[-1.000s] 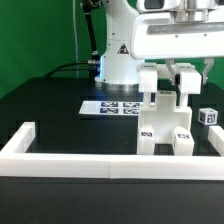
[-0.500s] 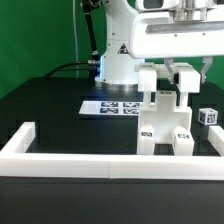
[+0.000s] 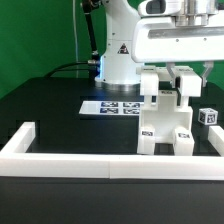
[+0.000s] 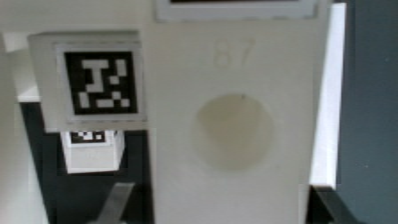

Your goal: Assemble chair

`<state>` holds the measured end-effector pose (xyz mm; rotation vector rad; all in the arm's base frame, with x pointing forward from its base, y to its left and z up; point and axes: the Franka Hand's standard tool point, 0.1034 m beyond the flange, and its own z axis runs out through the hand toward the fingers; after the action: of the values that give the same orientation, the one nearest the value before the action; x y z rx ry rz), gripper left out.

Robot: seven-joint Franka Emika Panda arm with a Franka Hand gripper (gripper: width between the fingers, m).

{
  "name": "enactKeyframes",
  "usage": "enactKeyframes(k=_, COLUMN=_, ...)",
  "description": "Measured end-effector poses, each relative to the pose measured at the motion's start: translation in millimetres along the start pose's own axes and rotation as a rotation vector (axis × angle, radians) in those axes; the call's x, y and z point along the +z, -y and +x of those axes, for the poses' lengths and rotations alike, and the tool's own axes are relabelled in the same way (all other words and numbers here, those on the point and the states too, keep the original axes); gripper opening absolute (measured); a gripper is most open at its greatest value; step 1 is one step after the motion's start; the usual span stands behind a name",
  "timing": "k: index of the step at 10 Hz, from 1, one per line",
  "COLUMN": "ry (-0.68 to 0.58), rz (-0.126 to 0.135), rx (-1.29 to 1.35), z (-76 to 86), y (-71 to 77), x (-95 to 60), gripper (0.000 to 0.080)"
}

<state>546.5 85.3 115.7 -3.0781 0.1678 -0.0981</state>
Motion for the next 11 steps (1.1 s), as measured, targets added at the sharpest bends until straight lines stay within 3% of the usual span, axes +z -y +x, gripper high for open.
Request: enactKeyframes(k=11, ry=0.028, rz=-0.025, rx=0.000, z=-8.1, y=-10.4, x=27.3, gripper=0.0289)
